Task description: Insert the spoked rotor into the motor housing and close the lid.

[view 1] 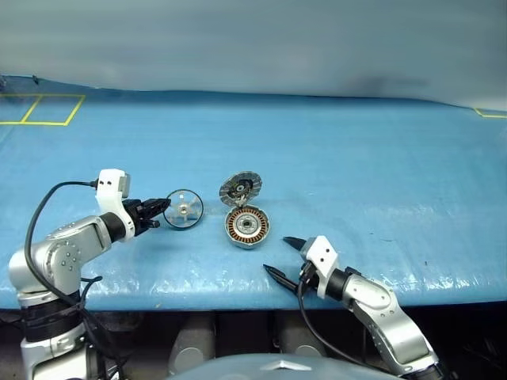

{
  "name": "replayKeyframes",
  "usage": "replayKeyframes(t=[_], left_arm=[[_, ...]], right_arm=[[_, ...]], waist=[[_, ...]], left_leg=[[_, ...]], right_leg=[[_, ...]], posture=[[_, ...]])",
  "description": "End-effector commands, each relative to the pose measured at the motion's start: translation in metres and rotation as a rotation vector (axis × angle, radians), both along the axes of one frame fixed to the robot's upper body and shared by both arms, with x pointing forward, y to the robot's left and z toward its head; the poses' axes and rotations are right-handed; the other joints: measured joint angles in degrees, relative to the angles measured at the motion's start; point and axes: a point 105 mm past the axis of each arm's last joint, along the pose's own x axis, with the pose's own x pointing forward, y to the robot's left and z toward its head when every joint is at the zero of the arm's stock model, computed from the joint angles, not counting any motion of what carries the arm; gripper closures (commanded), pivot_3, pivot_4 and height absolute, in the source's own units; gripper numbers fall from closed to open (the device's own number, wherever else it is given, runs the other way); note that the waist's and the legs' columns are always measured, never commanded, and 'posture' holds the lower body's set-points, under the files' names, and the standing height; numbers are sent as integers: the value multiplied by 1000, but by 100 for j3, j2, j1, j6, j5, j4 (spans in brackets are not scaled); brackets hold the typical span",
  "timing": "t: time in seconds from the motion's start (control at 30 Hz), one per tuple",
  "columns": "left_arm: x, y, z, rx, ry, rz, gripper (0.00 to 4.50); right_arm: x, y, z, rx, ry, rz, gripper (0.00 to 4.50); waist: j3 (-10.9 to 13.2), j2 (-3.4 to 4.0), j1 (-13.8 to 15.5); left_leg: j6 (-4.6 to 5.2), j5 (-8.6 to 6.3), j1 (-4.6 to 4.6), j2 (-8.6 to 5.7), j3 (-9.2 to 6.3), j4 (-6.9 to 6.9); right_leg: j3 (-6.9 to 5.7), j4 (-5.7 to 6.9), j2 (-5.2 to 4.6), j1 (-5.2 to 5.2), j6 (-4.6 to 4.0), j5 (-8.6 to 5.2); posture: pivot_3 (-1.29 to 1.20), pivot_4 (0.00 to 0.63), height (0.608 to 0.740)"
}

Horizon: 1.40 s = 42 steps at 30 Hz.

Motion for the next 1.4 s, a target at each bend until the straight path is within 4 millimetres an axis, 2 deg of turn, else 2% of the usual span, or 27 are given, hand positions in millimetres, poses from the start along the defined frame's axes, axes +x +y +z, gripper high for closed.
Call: replayKeyframes(t=[0.03, 0.13, 0.3, 0.63, 0.87, 0.97, 1.03, 1.13, 1.2, 1.3, 1.4], left_arm=[[4, -4, 9, -120, -23, 31, 4001], [4, -10, 9, -206, -4, 37, 4001], [0, -13, 2, -238, 45, 56, 4001], [-8, 5, -11, -187, 109, 138, 4001], [-7, 5, -8, -206, 91, 146, 1620], [-4, 9, 9, -186, 16, 143, 629], [-2, 12, 27, -154, -56, 115, 39], [-2, 8, 53, -70, -141, 16, 39], [0, 3, 62, 17, -169, -61, 39], [1, -7, 68, 142, -184, -211, 39], [2, -16, 61, 348, -162, -425, 39]], right_arm=[[1, 3, 7, 5, -32, 11, 0], [1, 3, 7, 4, -31, 13, 0], [1, 3, 6, -2, -30, 13, 0], [1, 3, 4, -6, -28, 11, 0], [1, 3, 4, -9, -24, 12, 0], [0, 2, 3, -12, -23, 10, 0], [0, 1, 3, -14, -21, 8, 0], [0, 1, 3, -16, -18, 7, 0], [0, 2, 3, -15, -17, 9, 0], [2, 4, 2, -12, -18, 12, 0], [3, 6, 2, -9, -19, 16, 0]], waist=[[0, -1, 4], [-1, -4, 5], [-1, -5, -8], [-2, -6, 0], [-2, -6, 2], [-2, -6, 1], [-1, -9, 2], [1, -13, -2], [1, -12, -1], [0, -10, 3], [3, -13, -1]], left_leg=[[0, 0, 0, 0, 0, 0], [-2, 1, -1, -1, -1, 0], [-4, 2, 1, -1, -1, 0], [-6, 3, 1, -1, -2, 0], [-7, 3, 1, -1, -2, 0], [-7, 3, 1, -1, -2, 0], [-8, 3, 1, -1, -3, 0], [-10, 3, 0, 1, -5, -1], [-12, 2, 0, 0, -3, -1], [-12, 2, 0, -3, 0, -4], [-12, 2, -3, -2, 1, -7]], right_leg=[[0, 0, 0, 0, 0, 0], [-1, 0, 0, 1, 1, 1], [-1, 1, 0, 2, 1, 1], [-1, 1, 0, 2, 0, 1], [-1, 1, 0, 2, 0, 1], [-1, 1, 0, 1, 0, 1], [-1, 1, 0, 1, 0, 1], [-3, 1, 1, -2, -1, 0], [-3, 1, 0, -2, -2, 0], [0, -3, -5, -1, -2, 0], [-1, -4, -4, -8, -2, 0]], posture=[[0, 150, 740], [0, 150, 740], [0, 150, 740], [0, 150, 740], [0, 150, 740], [0, 150, 740], [0, 150, 740], [0, 150, 740], [0, 150, 740], [0, 150, 740], [0, 150, 740]])
